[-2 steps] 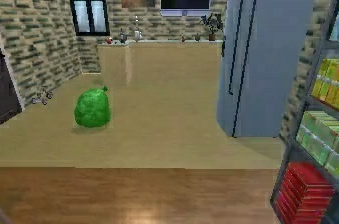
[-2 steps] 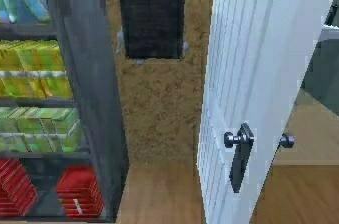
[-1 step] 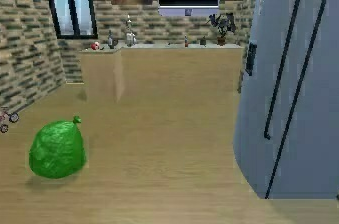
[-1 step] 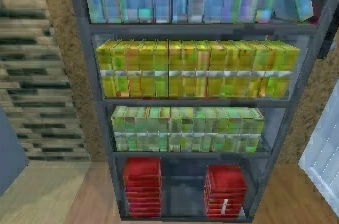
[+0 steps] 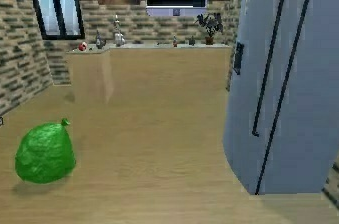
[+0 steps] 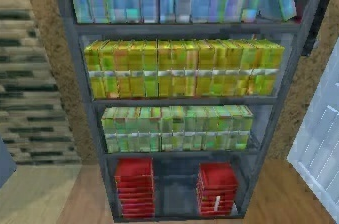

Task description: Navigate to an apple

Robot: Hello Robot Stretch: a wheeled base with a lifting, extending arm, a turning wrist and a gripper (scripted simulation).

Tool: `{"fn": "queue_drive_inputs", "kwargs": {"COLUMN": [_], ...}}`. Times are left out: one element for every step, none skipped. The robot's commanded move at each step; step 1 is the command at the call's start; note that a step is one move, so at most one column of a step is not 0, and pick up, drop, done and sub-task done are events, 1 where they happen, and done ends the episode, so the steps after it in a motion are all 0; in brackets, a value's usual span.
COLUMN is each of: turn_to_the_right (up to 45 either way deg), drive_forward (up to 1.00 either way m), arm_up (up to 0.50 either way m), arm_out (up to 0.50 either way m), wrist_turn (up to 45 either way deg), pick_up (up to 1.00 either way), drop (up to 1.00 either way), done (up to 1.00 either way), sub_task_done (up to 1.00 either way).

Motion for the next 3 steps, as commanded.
{"fn": "queue_drive_inputs", "kwargs": {"turn_to_the_right": [0.0, 0.0, 0.0], "drive_forward": [1.00, 1.00, 0.45], "arm_up": [0.00, 0.00, 0.00], "arm_out": [0.00, 0.00, 0.00], "wrist_turn": [0.0, 0.0, 0.0], "pick_up": [0.00, 0.00, 0.00], "drop": [0.00, 0.00, 0.00], "done": [0.00, 0.00, 0.00], "sub_task_done": [0.00, 0.00, 0.00]}}
